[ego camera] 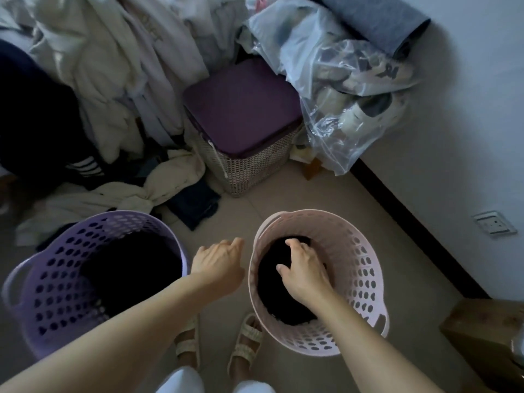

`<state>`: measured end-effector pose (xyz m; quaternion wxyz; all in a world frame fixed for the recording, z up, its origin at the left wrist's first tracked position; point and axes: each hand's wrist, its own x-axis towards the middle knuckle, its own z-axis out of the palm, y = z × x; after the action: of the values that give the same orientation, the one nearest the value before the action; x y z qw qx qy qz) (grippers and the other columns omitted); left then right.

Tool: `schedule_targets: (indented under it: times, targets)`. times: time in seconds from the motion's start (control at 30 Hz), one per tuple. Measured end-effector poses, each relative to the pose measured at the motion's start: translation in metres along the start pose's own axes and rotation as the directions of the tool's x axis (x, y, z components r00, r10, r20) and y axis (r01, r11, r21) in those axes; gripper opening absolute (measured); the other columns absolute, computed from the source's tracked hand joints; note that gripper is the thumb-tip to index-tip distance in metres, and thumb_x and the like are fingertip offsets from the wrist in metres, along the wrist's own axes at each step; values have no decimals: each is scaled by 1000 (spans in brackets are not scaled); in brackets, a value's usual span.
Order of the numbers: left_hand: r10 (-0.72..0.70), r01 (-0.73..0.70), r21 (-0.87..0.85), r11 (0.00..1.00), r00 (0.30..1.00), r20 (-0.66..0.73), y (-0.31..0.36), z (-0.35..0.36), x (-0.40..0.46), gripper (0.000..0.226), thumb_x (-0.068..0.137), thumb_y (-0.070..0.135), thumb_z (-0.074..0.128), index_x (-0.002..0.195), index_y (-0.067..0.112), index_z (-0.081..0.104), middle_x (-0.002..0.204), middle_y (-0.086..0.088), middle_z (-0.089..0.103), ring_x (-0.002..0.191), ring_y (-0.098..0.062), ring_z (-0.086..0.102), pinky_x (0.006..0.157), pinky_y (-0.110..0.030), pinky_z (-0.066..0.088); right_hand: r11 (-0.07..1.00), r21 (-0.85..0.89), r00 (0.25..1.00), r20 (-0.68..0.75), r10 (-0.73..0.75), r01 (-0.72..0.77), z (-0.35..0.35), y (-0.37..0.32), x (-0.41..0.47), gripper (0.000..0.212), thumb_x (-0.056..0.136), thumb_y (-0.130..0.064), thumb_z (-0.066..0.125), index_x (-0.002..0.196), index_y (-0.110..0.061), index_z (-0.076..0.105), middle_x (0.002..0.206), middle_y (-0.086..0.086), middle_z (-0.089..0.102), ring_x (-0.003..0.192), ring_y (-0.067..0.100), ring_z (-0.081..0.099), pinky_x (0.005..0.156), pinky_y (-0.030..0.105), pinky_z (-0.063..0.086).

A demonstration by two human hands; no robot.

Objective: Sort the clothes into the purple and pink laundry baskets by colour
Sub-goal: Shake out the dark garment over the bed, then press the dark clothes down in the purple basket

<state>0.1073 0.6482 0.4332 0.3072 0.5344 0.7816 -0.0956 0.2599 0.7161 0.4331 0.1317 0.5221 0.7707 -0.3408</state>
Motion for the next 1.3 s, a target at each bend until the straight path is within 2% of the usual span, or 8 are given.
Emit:
schedule_targets:
  times: [0.2,0.3,0.47,0.8,0.97,1.17,1.3]
  targets:
    - [-98,97,-55,994,995,-4,-63,-5,-27,49,90,32,52,135,20,35,132,-5,50,122,-27,49,92,-37,36,993,-85,995,54,-82,86,23,-64,1,53,93,-27,55,139,-12,35,139,8,43,132,26,35,106,32,28]
    - [-116,113,-89,990,993,-22,-96,-5,-43,41,90,31,51,126,16,38,127,-6,52,118,-28,51,89,-36,37,987,-109,992,75,-106,114,39,-97,0,55,93,-26,55,141,-11,33,142,9,41,134,25,33,108,31,27]
    - [-118,109,-153,982,992,-53,-152,0,-63,40,90,33,51,126,18,40,123,-5,53,114,-28,53,87,-36,38,977,-169,990,76,-116,127,70,-145,-7,57,92,-27,57,142,-11,33,140,10,43,132,27,36,109,35,31]
    - [-113,96,-188,977,990,-81,-259,26,-98,49,94,39,50,136,19,34,123,-4,51,113,-26,53,83,-36,38,970,-211,991,85,-106,122,145,-220,-27,53,92,-25,57,139,-9,36,138,11,45,129,28,39,105,33,30]
    - [-128,112,-199,973,990,-67,-278,46,-103,52,95,38,49,140,19,30,125,-4,50,113,-26,53,85,-35,39,971,-206,989,115,-97,119,173,-230,-26,51,92,-24,57,136,-9,38,136,11,47,128,28,40,105,32,30]
    - [-139,128,-211,969,990,-37,-273,67,-101,51,95,37,49,139,20,31,124,-3,52,110,-25,55,75,-32,34,970,-212,985,150,-88,119,186,-216,-21,50,92,-26,56,136,-9,38,136,10,47,128,28,40,104,32,30]
    - [-150,145,-214,966,989,-7,-263,82,-90,51,94,37,50,139,19,32,124,-4,52,112,-26,55,78,-34,36,970,-210,983,164,-84,118,192,-199,-8,49,93,-25,57,135,-9,39,135,12,48,127,28,41,104,31,29]
